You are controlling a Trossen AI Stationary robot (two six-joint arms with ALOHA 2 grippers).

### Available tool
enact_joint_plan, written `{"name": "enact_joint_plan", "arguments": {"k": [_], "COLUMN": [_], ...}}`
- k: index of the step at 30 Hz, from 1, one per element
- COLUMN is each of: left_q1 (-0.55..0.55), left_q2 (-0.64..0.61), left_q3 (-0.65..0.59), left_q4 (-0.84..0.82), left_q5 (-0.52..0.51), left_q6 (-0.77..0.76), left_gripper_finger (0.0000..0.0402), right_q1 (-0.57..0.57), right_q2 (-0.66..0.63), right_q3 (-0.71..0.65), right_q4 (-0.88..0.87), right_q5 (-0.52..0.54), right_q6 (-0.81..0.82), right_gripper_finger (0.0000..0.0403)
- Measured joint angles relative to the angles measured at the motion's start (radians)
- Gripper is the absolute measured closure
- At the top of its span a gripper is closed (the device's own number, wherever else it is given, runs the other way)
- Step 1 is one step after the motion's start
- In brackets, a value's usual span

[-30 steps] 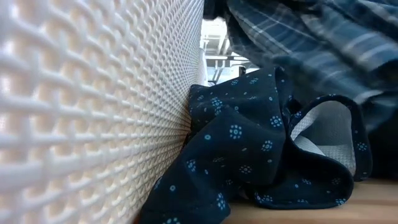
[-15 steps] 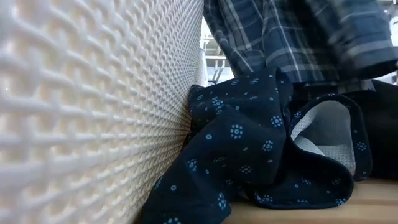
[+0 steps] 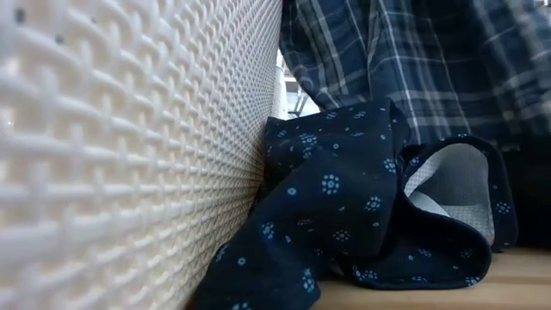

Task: Sort clothes
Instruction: Put the blue pants into the bottom white laundry organizer

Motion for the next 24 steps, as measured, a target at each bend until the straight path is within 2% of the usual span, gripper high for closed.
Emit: {"name": "enact_joint_plan", "arguments": {"k": [3,6,8,10,15,21,24], "left_q1": [0.0,0.0,0.002,0.021,0.127,0.244,0.317], "left_q2": [-0.019,-0.042,-0.062,-0.078,-0.054,0.004,0.047], "left_q3": [0.045,0.088,0.094,0.093,0.093,0.092,0.092], "left_q4": [-0.07,-0.133,-0.103,-0.03,0.201,0.35,0.395], "left_q5": [0.006,-0.084,-0.159,-0.186,-0.134,-0.132,-0.027], "left_q6": [-0.011,0.012,0.078,0.165,0.383,0.616,0.646], "left_gripper_finger": [0.0034,0.0035,0.0035,0.0035,0.0035,0.0035,0.0035], "right_q1": [0.0,-0.002,-0.003,-0.018,-0.058,-0.082,-0.077], "right_q2": [-0.019,-0.015,-0.005,0.013,0.049,0.057,0.056], "right_q3": [0.0,0.0,0.0,0.0,0.0,0.0,0.0], "right_q4": [-0.04,-0.056,-0.056,-0.045,-0.03,-0.012,-0.005], "right_q5": [-0.001,-0.002,-0.003,-0.031,-0.099,-0.211,-0.238], "right_q6": [0.033,0.05,0.049,0.044,0.042,0.049,0.042], "right_gripper_finger": [0.0403,0.0403,0.0403,0.0403,0.0403,0.0403,0.0403]}}
